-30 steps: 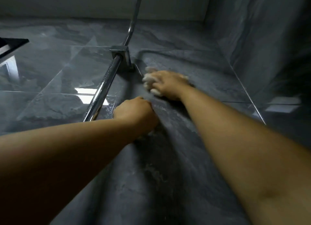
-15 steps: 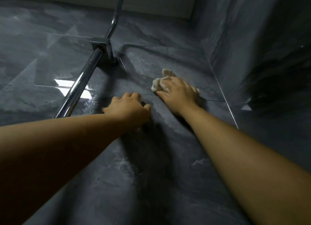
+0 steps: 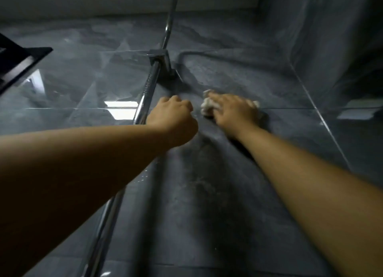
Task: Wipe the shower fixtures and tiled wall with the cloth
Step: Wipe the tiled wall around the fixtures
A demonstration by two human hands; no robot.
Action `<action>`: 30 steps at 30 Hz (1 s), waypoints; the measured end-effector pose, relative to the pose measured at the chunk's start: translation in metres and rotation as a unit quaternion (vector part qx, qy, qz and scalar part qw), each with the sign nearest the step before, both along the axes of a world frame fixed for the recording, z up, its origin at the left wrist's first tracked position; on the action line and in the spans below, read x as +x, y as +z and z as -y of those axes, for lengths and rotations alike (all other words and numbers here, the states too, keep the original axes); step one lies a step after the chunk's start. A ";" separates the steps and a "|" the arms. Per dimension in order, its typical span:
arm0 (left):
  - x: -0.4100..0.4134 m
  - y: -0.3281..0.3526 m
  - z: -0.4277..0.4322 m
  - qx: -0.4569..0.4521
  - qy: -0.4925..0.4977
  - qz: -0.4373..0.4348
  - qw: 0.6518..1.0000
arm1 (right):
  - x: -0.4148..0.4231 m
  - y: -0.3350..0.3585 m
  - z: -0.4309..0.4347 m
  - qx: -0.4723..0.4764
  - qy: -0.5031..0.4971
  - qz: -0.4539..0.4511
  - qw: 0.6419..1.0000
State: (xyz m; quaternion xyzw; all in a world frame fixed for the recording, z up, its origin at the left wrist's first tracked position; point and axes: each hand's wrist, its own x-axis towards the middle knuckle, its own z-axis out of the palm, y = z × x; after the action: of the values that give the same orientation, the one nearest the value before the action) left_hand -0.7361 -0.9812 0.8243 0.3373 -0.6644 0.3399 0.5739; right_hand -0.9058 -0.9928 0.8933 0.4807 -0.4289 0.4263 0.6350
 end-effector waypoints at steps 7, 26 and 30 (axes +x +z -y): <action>0.063 -0.009 0.004 0.002 -0.026 -0.084 0.996 | 0.073 -0.020 0.022 0.044 -0.006 0.036 0.998; 0.093 -0.015 0.037 0.069 -0.213 -0.050 0.973 | 0.106 -0.026 0.034 0.131 -0.067 -0.121 0.982; 0.095 -0.027 0.032 0.091 -0.223 -0.062 0.968 | 0.069 -0.059 0.011 0.226 -0.048 -0.223 0.947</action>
State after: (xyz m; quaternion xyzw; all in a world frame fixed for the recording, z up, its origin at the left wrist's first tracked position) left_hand -0.6415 -1.0128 0.7976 0.2519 -0.7141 0.1193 0.6422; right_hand -0.8372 -1.0037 0.8339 0.6735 -0.3842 0.1690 0.6085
